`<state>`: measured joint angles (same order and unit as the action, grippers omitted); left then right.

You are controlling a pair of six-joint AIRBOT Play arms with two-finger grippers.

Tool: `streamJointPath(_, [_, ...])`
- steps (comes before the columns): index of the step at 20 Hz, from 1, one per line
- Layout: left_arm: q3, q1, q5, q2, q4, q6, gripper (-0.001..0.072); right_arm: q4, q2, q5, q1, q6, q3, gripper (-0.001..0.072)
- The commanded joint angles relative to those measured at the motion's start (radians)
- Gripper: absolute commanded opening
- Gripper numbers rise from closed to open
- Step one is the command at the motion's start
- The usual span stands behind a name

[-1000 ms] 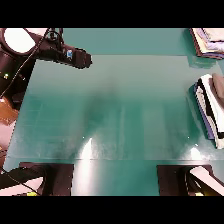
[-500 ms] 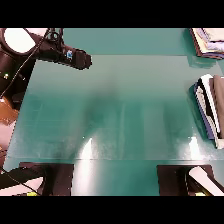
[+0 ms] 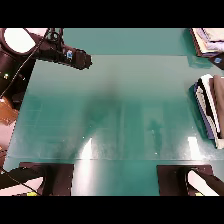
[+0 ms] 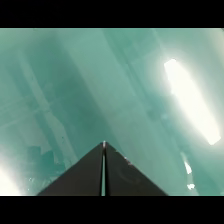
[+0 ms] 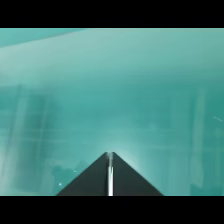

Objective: Fold the shirts.

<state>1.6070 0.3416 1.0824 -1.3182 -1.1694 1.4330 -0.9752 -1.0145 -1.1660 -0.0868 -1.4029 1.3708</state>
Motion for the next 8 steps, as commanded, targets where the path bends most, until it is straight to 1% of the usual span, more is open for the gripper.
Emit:
streamJointPath(1, [0.000,0.000,-0.001,0.000,0.001,0.000,0.0029,0.004,0.000,0.040,0.114,0.019,0.005,0.0019])
streamJointPath(8, [0.000,0.000,-0.001,0.000,0.001,0.000,0.0029,0.006,0.000,0.031,0.087,0.019,0.005,0.0019])
